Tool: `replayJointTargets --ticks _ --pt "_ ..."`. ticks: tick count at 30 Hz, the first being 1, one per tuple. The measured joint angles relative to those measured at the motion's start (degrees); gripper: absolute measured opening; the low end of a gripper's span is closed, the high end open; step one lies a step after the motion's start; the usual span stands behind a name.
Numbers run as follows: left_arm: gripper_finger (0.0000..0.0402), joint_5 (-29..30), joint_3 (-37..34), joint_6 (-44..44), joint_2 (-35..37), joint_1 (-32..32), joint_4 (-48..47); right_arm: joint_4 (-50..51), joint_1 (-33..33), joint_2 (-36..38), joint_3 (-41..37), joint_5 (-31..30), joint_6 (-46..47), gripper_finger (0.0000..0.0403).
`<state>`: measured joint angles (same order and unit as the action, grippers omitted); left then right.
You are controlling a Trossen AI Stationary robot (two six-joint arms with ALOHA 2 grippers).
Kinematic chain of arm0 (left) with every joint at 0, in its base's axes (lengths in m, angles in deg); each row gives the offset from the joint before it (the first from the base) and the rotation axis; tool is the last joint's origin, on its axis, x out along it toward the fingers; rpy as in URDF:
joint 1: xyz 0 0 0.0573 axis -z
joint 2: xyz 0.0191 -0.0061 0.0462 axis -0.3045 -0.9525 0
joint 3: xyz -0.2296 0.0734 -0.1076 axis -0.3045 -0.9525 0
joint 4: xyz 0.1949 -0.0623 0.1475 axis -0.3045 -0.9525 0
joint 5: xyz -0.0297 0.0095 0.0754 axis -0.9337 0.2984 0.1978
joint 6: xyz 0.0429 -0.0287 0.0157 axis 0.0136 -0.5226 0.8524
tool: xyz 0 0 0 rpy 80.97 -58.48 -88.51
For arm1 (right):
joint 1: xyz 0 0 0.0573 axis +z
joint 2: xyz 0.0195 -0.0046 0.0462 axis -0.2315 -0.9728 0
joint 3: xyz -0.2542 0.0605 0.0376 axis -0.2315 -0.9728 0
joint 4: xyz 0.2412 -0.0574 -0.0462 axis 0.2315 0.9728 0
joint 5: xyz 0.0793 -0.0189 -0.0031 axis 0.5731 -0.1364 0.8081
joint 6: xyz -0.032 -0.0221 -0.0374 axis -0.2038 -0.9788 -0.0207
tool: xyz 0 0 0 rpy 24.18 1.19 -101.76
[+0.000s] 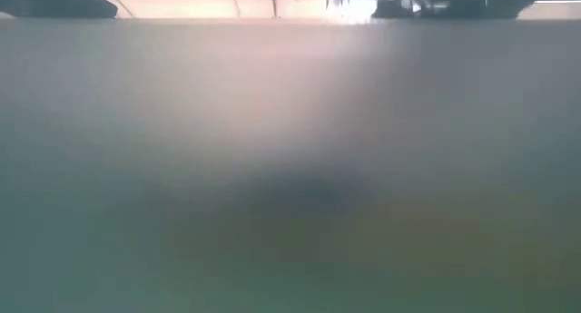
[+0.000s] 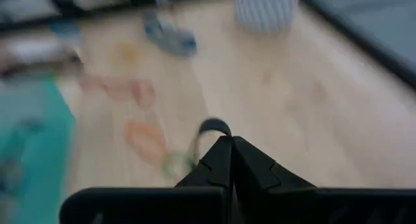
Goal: Pick and place rubber bands into bin
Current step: Put the top large black rubberband into the green bin
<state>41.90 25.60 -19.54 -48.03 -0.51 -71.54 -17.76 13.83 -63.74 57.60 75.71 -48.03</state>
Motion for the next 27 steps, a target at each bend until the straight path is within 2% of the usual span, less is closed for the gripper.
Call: replayJointTargets --ticks 7,14,19,27 --pt "0.0209 0.02 0.0 -0.14 0.0 0.0 -0.31 -2.79 3.48 2.93 7.94 0.13 -3.35 0.0001" --pt "0.0209 0.02 0.0 -0.02 0.0 0.02 -0.31 -2.71 11.22 1.0 17.51 0.28 -9.41 0.0" --pt "0.0209 0.03 0.0 -0.09 0.0 0.0 -0.38 -2.85 16.97 -3.31 22.43 0.32 -11.76 0.0" --pt "0.0209 0.03 0.0 -0.84 0.0 0.0 -1.01 -3.19 22.96 -14.51 23.31 0.22 -10.97 0.0"
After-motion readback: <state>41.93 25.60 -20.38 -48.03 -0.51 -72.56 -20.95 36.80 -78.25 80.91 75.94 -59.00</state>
